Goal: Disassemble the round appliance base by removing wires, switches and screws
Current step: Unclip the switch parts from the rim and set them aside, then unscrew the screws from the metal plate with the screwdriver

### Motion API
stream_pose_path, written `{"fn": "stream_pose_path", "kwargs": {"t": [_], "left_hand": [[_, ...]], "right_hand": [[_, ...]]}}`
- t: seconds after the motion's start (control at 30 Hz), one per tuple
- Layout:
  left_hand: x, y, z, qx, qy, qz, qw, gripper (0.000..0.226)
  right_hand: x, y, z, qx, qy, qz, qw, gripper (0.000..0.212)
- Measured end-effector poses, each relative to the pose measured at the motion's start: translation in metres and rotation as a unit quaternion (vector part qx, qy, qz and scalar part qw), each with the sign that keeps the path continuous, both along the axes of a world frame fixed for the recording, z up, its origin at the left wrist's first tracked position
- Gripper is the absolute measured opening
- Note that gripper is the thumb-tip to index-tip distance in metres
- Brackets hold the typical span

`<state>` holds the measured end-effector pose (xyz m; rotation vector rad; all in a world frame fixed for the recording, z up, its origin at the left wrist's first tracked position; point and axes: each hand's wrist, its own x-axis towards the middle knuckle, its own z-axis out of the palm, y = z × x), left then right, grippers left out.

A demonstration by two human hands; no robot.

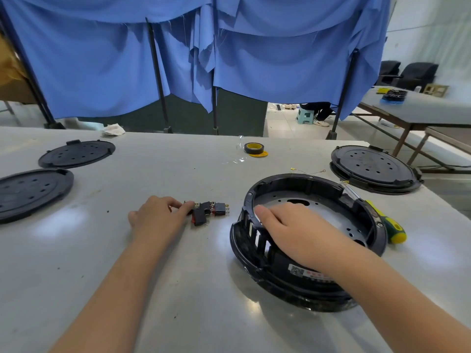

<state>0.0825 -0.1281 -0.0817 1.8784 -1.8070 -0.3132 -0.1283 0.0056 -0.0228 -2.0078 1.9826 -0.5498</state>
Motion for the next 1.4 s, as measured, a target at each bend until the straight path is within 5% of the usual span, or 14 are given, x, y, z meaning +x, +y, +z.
{"fn": "stream_pose_path", "kwargs": {"t": [0.1,0.23,0.43,0.67,0.9,1.17,1.3,1.4], "left_hand": [[-0.007,0.010,0.008,-0.082,0.052,-0.056,0.994,0.033],[-0.029,0.041,0.024,-0.139,0.171,-0.241,0.945,0.032],[-0.057,0.072,0.039,-0.151,0.149,-0.367,0.906,0.026],[-0.069,0.089,0.045,-0.131,0.048,-0.413,0.900,0.048],[-0.076,0.105,0.049,-0.153,0.055,-0.426,0.890,0.056],[-0.068,0.110,0.058,-0.307,0.021,-0.431,0.848,0.110],[-0.062,0.096,0.058,-0.362,0.053,-0.390,0.845,0.086],[-0.060,0.090,0.053,-0.340,0.155,-0.359,0.855,0.075]], "right_hand": [[-0.005,0.007,0.007,-0.037,0.021,0.026,0.999,0.054],[-0.026,0.030,0.023,-0.027,0.036,0.056,0.997,0.045],[-0.072,0.080,0.015,-0.037,0.094,0.040,0.994,0.058],[-0.081,0.083,-0.022,-0.228,0.199,0.070,0.951,0.052],[-0.071,0.059,-0.011,-0.408,0.061,0.028,0.910,0.050],[-0.081,0.042,0.039,-0.365,-0.100,-0.034,0.925,0.055],[-0.086,0.043,0.059,-0.349,-0.165,-0.066,0.920,0.056],[-0.090,0.044,0.074,-0.338,-0.241,-0.086,0.906,0.058]]}}
